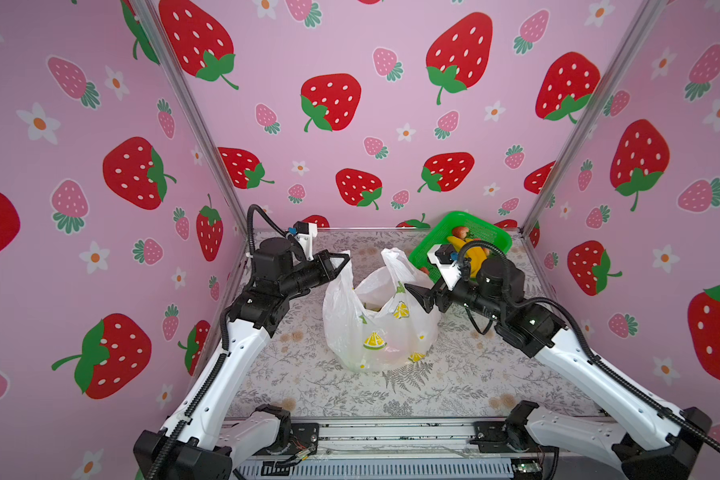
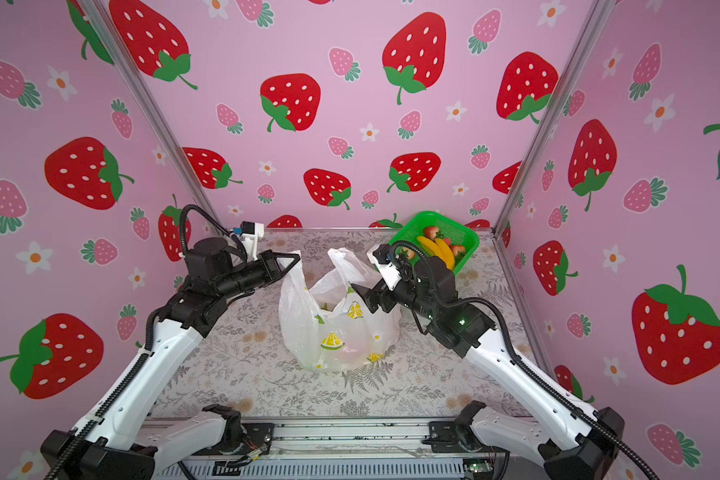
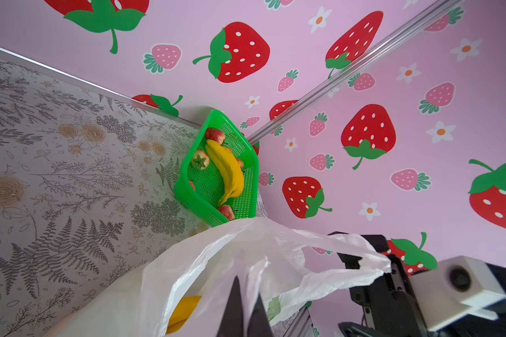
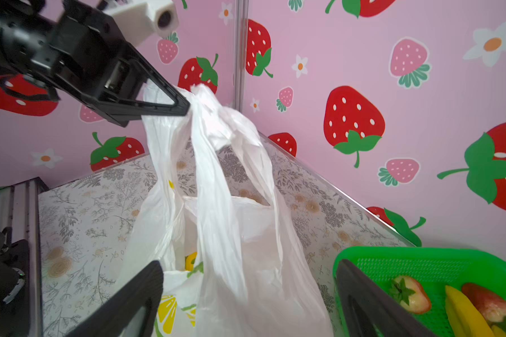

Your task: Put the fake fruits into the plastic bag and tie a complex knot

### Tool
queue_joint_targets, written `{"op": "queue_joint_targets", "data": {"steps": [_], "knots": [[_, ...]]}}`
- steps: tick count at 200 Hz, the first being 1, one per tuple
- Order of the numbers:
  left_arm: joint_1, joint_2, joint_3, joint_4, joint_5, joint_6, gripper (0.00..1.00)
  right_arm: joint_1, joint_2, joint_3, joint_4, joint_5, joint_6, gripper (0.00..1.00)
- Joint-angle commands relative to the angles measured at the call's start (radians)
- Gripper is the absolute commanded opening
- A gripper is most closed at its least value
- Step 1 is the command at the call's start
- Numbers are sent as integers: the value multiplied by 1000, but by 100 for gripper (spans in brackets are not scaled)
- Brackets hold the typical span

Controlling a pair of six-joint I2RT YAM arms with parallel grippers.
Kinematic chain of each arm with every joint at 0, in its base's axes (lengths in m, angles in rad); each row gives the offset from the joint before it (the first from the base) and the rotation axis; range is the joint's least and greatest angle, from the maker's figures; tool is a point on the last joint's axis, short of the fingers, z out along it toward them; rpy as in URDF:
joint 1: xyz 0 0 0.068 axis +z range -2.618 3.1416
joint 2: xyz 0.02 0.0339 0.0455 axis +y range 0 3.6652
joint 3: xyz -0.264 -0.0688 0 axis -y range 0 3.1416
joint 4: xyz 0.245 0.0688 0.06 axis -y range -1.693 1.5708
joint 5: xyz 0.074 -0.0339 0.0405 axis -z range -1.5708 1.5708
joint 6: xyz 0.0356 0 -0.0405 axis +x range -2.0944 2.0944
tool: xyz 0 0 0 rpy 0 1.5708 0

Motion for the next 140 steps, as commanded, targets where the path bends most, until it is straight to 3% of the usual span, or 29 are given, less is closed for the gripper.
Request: {"op": "queue_joint_targets", "data": {"steps": [1, 12, 38, 51, 75, 88, 112, 140], "knots": [[5, -4, 45, -9, 5, 9, 0, -18, 58, -19, 70, -62, -5, 93], [4, -4, 46, -12, 1, 12, 0, -23, 94, -15, 87, -83, -8, 84], [5, -15, 61, -40, -20, 42, 4, -33, 116, -43, 122, -98, 2, 49], [5, -27, 66, -61, -53, 69, 21, -43, 93, -86, 160, -101, 20, 38], [18, -72, 74, -97, -134, 128, 52, -57, 42, -162, 235, -147, 59, 25], [32, -108, 73, -88, -148, 137, 66, -66, 28, -190, 268, -169, 84, 23], [17, -167, 78, -21, -79, 221, 68, -86, 15, -216, 318, -232, 142, 22], [-81, -181, 137, -67, -59, 375, 69, -109, 11, -235, 386, -308, 249, 18]]}}
